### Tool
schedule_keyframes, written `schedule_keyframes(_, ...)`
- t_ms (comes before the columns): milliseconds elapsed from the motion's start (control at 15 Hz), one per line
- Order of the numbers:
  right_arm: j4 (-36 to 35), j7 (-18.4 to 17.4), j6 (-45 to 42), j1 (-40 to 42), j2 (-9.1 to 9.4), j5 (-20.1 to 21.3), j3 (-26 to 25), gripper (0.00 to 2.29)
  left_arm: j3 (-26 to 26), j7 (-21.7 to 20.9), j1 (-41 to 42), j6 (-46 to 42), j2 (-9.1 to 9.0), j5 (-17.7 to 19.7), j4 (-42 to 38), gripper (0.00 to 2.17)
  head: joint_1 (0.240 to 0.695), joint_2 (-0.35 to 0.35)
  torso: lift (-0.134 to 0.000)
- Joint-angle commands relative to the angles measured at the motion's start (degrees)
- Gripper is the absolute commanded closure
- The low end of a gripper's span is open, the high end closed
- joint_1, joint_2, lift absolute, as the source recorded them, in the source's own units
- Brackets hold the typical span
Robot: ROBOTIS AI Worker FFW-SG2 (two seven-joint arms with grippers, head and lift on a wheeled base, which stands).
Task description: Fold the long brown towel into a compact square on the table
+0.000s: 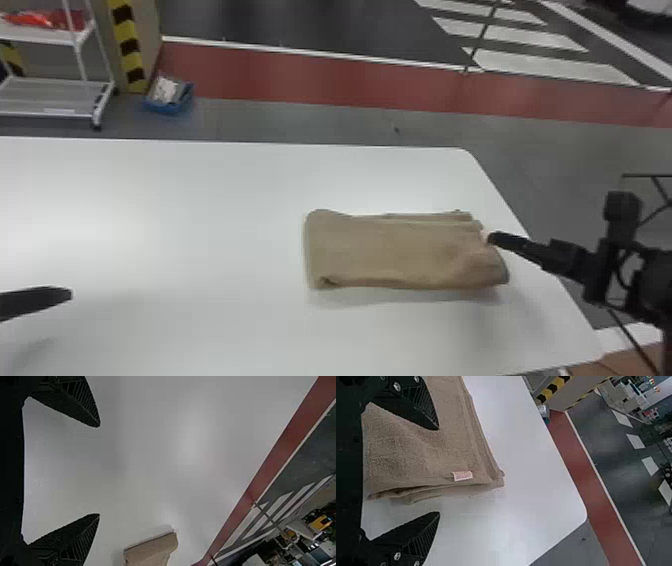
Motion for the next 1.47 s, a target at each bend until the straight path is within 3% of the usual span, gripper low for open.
schedule_keyframes(0, 1.99, -0.31, -0.6, -1.88, -0.25, 1.4, 2.09, 0.2, -0.13, 0.02, 0.0, -0.28, 0.0, 0.04, 0.36, 0.08, 0.695, -0.252, -0.124)
schedule_keyframes(467, 10.78, -1.1, -5.87, -9.79, -1.75, 10.54, 10.7, 0.38, 0.05, 0.02, 0.44, -1.16, 0.0, 0.04, 1.24, 0.08, 0.695, -0.233, -0.124)
schedule_keyframes(867, 12.01, -0.75, -6.05, -9.71, -2.89, 11.42, 11.23, 0.43, 0.57, 0.02, 0.53, -2.39, 0.35, 0.21, 1.51, 0.08, 0.695, -0.23, -0.124)
schedule_keyframes(1067, 13.24, -1.01, -6.93, -10.15, -2.98, 12.47, 12.37, 0.62, 0.31, 0.02, 0.53, -2.39, 0.26, 0.21, 1.51, 0.08, 0.695, -0.236, -0.124)
schedule_keyframes(1400, 13.95, -1.01, -7.1, -10.85, -2.71, 13.35, 13.52, 0.74, 0.66, -0.07, 0.62, -2.39, 0.35, 0.3, 1.42, 0.08, 0.695, -0.233, -0.124)
